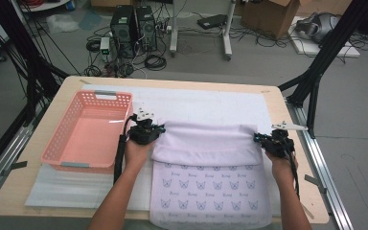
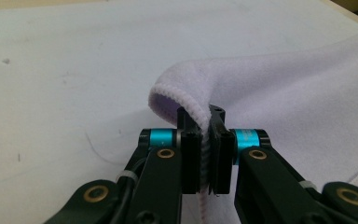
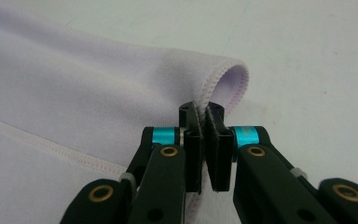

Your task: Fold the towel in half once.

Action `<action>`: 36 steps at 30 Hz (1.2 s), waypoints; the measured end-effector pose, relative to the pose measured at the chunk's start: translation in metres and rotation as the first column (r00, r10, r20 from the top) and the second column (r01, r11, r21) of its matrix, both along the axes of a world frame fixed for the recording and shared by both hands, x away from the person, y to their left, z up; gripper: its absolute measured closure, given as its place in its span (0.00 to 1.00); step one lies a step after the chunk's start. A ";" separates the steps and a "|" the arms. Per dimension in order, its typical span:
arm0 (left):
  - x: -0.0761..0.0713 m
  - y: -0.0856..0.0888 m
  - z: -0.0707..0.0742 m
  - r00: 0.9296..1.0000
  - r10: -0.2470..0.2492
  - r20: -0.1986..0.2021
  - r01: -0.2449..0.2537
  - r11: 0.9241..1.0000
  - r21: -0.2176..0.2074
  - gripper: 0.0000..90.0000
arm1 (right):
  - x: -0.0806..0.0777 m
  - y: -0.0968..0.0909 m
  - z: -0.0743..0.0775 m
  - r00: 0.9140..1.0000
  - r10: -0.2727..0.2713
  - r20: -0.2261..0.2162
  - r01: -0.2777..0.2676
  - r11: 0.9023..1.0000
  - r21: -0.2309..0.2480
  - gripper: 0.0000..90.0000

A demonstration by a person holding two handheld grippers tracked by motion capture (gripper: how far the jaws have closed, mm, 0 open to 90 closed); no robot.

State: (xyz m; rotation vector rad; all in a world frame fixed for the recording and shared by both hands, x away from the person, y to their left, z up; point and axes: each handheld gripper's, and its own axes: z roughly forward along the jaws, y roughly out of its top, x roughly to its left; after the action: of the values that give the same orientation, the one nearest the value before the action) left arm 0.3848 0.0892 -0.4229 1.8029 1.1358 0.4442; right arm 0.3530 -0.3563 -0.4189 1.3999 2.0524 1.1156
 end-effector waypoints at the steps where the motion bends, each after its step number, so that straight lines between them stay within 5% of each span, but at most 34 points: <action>1: 0.002 0.000 0.000 1.000 0.005 0.001 -0.005 1.000 -0.003 0.95 | 0.003 0.001 -0.001 1.000 -0.011 -0.006 0.011 1.000 0.010 0.96; 5: 0.010 0.001 -0.002 1.000 0.028 0.009 -0.028 0.998 -0.048 0.94 | 0.016 0.000 -0.006 1.000 -0.027 -0.014 0.027 0.999 0.019 0.96; 10: 0.012 0.002 -0.010 0.999 0.020 -0.025 -0.021 0.999 -0.042 0.93 | 0.024 0.002 -0.014 0.999 -0.046 -0.025 0.047 0.998 0.036 0.96; 12: 0.011 0.002 -0.008 0.999 0.026 -0.033 -0.027 0.998 -0.051 0.82 | 0.025 0.004 -0.017 0.998 -0.056 -0.033 0.057 0.998 0.028 0.89; 14: 0.008 0.003 -0.006 0.999 0.012 -0.032 -0.013 0.999 -0.051 0.77 | 0.024 0.005 -0.017 0.996 -0.075 -0.037 0.077 0.995 0.055 0.68; 16: 0.005 0.003 -0.004 1.000 -0.002 -0.030 0.001 0.999 -0.051 0.73 | 0.021 0.003 -0.013 0.997 -0.073 -0.035 0.075 0.995 0.059 0.67; 23: -0.014 0.001 -0.009 0.998 -0.045 -0.037 0.043 0.998 -0.046 0.70 | 0.006 0.001 0.002 0.999 -0.028 -0.022 0.029 0.999 0.043 0.67; 26: -0.022 0.002 -0.013 0.998 -0.052 -0.043 0.050 0.997 -0.056 0.70 | 0.001 0.003 0.001 0.999 0.013 -0.046 -0.012 1.000 0.029 0.69; 30: -0.027 0.000 -0.015 0.991 -0.085 -0.101 0.082 0.996 -0.030 0.65 | -0.003 0.007 -0.008 0.995 0.057 -0.085 -0.057 0.998 0.008 0.72; 32: -0.032 0.000 -0.014 0.993 -0.084 -0.085 0.083 0.996 -0.014 0.66 | -0.005 0.009 -0.013 0.991 0.073 -0.113 -0.074 0.997 -0.004 0.74; 35: -0.038 -0.001 -0.020 0.988 -0.102 -0.112 0.107 0.994 0.036 0.75 | -0.009 0.010 -0.019 0.987 0.088 -0.131 -0.091 0.996 -0.015 0.86; 36: -0.039 -0.001 -0.021 0.986 -0.107 -0.127 0.114 0.992 0.048 0.84 | -0.010 0.009 -0.020 0.986 0.096 -0.139 -0.099 0.995 -0.013 0.91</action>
State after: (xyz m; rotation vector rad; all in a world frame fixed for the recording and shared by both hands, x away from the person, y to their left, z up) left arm 0.3456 0.0886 -0.4443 1.9539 1.1102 0.3034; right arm 0.3429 -0.3475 -0.4387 1.4164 2.2450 1.0606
